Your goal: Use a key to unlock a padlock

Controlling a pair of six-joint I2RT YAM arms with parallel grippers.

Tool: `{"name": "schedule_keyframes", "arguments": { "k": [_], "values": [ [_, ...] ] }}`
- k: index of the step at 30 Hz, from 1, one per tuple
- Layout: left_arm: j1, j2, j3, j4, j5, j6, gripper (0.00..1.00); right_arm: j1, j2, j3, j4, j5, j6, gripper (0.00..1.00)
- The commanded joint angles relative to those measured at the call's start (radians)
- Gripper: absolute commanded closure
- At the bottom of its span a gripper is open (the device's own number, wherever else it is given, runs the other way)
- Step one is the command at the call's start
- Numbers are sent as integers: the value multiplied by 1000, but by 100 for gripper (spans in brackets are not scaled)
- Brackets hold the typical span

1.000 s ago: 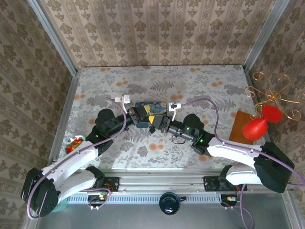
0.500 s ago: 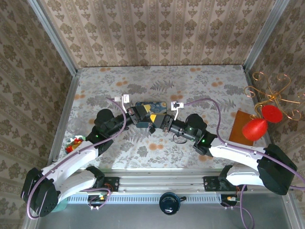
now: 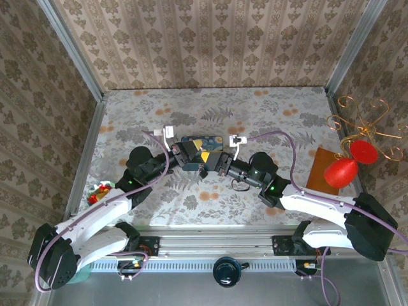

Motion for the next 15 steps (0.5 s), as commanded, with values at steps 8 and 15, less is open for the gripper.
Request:
{"name": "schedule_keyframes", "arguments": {
  "k": [8, 15],
  "values": [
    [-14, 9, -2, 33, 7, 1, 100, -12, -21, -5, 83, -9, 24, 93],
    [-15, -3, -3, -30, -21, 42, 78, -15, -48, 15, -62, 20, -4, 100]
  ]
}}
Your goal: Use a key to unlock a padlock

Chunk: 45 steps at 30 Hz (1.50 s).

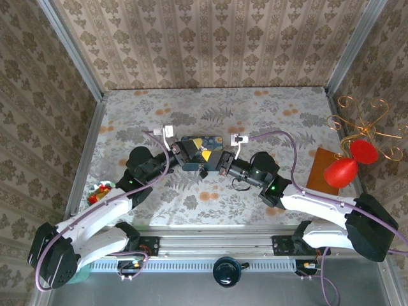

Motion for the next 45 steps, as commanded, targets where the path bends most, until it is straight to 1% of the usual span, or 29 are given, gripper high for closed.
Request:
{"name": "schedule_keyframes", "arguments": {
  "k": [1, 3, 6, 10, 12, 14, 15, 17, 21, 25, 27, 29, 31, 37, 42, 45],
  "values": [
    [-11, -22, -1, -82, -27, 50, 73, -6, -45, 22, -93, 32, -35, 100],
    [-4, -58, 10, -190, -78, 95, 63, -7, -68, 32, -191, 59, -64, 100],
    [10, -101, -3, -248, -125, 132, 56, -6, -109, 34, -326, 116, -105, 100],
    [15, -101, -4, -374, -189, 156, 54, -6, -158, 36, -475, 177, -155, 100],
    [6, -82, -4, -482, -258, 159, 54, -7, -182, 33, -531, 199, -176, 100],
    [-13, -61, -5, -569, -332, 170, 54, -6, -208, 20, -551, 213, -187, 100],
    [-26, -46, -11, -584, -361, 182, 53, -6, -220, 12, -561, 220, -191, 100],
    [-51, -12, -28, -577, -390, 192, 52, -7, -233, 3, -575, 225, -197, 100],
    [-94, 118, -7, -558, -414, 225, 51, -7, -234, -8, -578, 214, -201, 100],
    [-122, 268, 76, -595, -438, 254, 53, -7, -227, -12, -575, 207, -205, 100],
    [-137, 345, 146, -683, -479, 256, 52, -7, -232, -15, -573, 206, -208, 100],
    [-145, 415, 211, -770, -524, 252, 50, -9, -241, -22, -574, 208, -210, 100],
    [-148, 479, 262, -823, -557, 250, 48, -11, -254, -34, -572, 213, -210, 100],
    [-146, 621, 352, -828, -587, 237, 45, -19, -297, -64, -578, 212, -208, 100],
    [-145, 686, 401, -811, -626, 226, 44, -29, -329, -73, -605, 209, -218, 100],
    [-133, 712, 420, -783, -627, 238, 43, -32, -338, -77, -608, 207, -217, 100]
  ]
}}
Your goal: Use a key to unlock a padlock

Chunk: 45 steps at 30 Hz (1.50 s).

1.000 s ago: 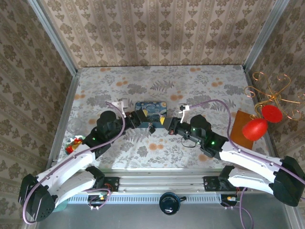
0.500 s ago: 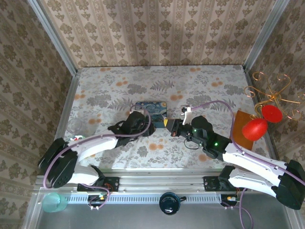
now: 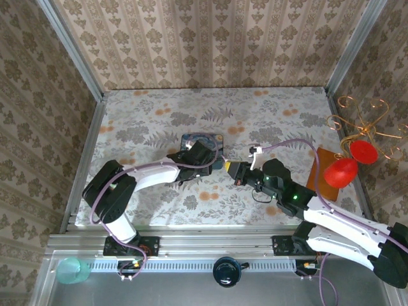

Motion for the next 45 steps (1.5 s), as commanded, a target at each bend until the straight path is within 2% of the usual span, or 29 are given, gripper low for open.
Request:
{"name": "schedule_keyframes", "arguments": {
  "k": [1, 8, 10, 12, 14, 21, 26, 30, 40, 45],
  "values": [
    [17, 23, 48, 20, -42, 14, 43, -9, -20, -18, -14, 18, -23, 100],
    [39, 32, 35, 41, -11, 62, 37, -12, -14, -12, -22, 9, -21, 100],
    [41, 16, -9, 93, 16, 79, 36, -12, -12, -11, -23, 6, -19, 100],
    [46, 7, -67, 196, 86, 120, 24, -13, -5, -12, -17, 6, -13, 100],
    [56, 3, -111, 264, 143, 138, 24, -13, 8, -5, -15, 2, -4, 100],
    [117, -4, -237, 479, 275, 180, 32, -13, 37, 25, -23, -33, 8, 100],
    [164, 26, -284, 631, 410, 181, 38, -12, 66, 15, 20, -41, 26, 100],
    [170, 44, -292, 657, 420, 177, 45, -12, 100, 14, 53, -58, 41, 100],
    [174, 82, -339, 808, 462, 127, 71, -13, 138, 22, 26, -54, 54, 100],
    [173, 63, -353, 814, 463, 109, 84, -15, 175, 19, 5, -45, 70, 100]
  ]
}}
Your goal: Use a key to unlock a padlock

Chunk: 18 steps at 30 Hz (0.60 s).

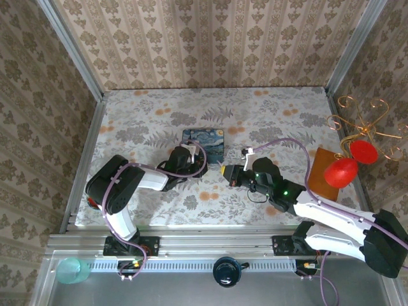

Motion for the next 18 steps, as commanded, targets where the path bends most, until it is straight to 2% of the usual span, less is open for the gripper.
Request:
{"name": "schedule_keyframes", "arguments": {
  "k": [1, 5, 9, 14, 18],
  "values": [
    [-3, -15, -20, 40, 21, -22, 86, -8, 32, 20, -17, 6, 30, 100],
    [-1, -67, -47, 63, 29, -55, 92, -28, 81, 7, 8, -37, 64, 100],
    [0, -124, -59, 73, 84, -105, 94, -63, 135, -1, 42, -111, 98, 100],
    [11, -166, -98, 172, 155, -270, 96, -82, 215, -18, 132, -192, 140, 100],
    [11, -183, -110, 234, 196, -371, 97, -88, 262, -28, 178, -212, 162, 100]
  ]
}}
